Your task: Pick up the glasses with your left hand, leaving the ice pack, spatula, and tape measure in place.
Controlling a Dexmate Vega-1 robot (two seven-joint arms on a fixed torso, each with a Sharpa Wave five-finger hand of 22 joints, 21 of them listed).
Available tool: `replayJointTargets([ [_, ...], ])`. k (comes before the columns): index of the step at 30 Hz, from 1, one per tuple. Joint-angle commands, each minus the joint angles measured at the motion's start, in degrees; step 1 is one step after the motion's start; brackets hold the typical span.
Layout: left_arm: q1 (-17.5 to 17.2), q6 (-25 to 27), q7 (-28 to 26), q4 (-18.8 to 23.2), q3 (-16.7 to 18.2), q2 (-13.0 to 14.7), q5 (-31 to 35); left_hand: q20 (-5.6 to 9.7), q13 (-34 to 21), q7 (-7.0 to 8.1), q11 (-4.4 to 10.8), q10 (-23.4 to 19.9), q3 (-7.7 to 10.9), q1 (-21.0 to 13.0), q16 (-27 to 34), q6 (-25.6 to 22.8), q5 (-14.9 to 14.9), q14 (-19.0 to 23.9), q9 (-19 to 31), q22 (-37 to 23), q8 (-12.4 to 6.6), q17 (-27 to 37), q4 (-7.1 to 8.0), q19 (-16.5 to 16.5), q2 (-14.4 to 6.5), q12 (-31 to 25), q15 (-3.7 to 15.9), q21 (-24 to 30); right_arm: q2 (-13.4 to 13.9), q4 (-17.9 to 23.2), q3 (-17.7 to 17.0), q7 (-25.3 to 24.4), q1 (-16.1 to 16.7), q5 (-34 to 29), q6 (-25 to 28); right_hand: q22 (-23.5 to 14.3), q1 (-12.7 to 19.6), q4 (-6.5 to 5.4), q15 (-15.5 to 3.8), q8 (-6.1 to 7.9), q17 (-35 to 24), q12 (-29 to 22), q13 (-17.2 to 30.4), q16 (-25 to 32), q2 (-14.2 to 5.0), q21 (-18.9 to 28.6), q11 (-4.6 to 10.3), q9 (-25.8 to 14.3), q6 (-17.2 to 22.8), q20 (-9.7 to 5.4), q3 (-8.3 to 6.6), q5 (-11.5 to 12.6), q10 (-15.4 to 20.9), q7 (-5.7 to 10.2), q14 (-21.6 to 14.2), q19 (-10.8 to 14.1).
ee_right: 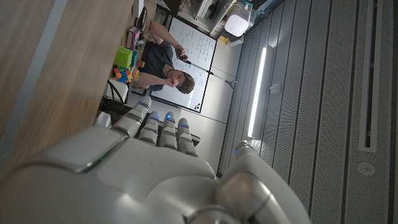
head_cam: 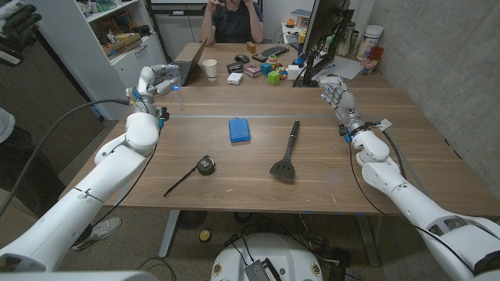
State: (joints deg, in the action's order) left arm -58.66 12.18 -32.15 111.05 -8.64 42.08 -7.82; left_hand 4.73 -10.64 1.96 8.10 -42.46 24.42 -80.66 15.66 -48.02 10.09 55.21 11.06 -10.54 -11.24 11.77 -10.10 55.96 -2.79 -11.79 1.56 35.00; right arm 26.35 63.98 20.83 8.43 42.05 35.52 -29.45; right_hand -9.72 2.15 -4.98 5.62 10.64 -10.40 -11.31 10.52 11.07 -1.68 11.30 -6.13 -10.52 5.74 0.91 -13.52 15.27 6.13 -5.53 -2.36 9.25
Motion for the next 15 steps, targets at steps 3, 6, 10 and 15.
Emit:
replayJointTargets([
  [3,-1.2,0.8,0.1,1.4,0.6,0.5,0.0,3.78,-0.2,-0.14,-0.11,-0.7,1.6,-2.6,-0.2,-0.5,1.5,7.4,0.1,-0.1,-0.06,0.8,0.44,3.5,-2.8,-0.2,11.4,0.5,0.4,1.2,-0.2,-0.2,0.9,0.3,0.1,-0.1,0.5,0.11,0.07,0.45,-0.1,0.1,0.3,-0.1,0.06,-0.2,-0.47,-0.1,0.2,-0.39,0.24,0.2,0.0,-0.21,-0.3,0.1],
  [6,-1.4,0.8,0.4,1.5,0.7,0.6,-0.3,3.79,-0.2,-0.12,-0.11,-0.7,1.63,-2.6,-0.3,-0.6,1.5,7.4,0.1,-0.1,-0.07,0.9,0.44,3.5,-2.8,-0.2,11.4,0.5,0.4,1.4,-0.3,-0.3,1.1,0.4,0.2,-0.1,0.5,0.1,0.05,0.45,-0.1,0.1,0.3,-0.1,0.04,-0.2,-0.46,-0.1,0.2,-0.38,0.27,0.3,0.0,-0.17,-0.3,0.1],
  [10,-1.6,0.6,0.6,1.5,0.7,0.6,-0.3,3.79,-0.2,-0.1,-0.08,-0.8,1.66,-2.6,-0.3,-0.6,1.5,7.4,0.1,-0.1,-0.06,0.9,0.43,3.5,-2.8,-0.2,11.42,0.6,0.6,1.7,-0.3,-0.2,1.3,0.4,0.3,-0.1,0.6,0.1,0.07,0.46,-0.1,0.1,0.3,-0.1,0.03,-0.2,-0.45,-0.1,0.2,-0.42,0.29,0.3,0.0,-0.21,-0.3,0.1],
  [15,-1.8,0.8,0.5,1.8,0.8,0.7,-0.2,3.78,-0.2,0.05,-0.16,-0.9,1.72,-2.6,-0.4,-0.7,1.6,7.5,0.1,-0.1,-0.09,0.9,0.43,3.4,-2.8,-0.2,11.4,0.7,0.7,2.1,-0.4,-0.3,1.6,0.4,0.3,-0.1,0.6,0.1,0.11,0.45,-0.1,0.2,0.3,-0.1,0.0,-0.2,-0.36,-0.1,0.2,-0.43,0.33,0.3,0.0,-0.2,-0.3,0.1],
])
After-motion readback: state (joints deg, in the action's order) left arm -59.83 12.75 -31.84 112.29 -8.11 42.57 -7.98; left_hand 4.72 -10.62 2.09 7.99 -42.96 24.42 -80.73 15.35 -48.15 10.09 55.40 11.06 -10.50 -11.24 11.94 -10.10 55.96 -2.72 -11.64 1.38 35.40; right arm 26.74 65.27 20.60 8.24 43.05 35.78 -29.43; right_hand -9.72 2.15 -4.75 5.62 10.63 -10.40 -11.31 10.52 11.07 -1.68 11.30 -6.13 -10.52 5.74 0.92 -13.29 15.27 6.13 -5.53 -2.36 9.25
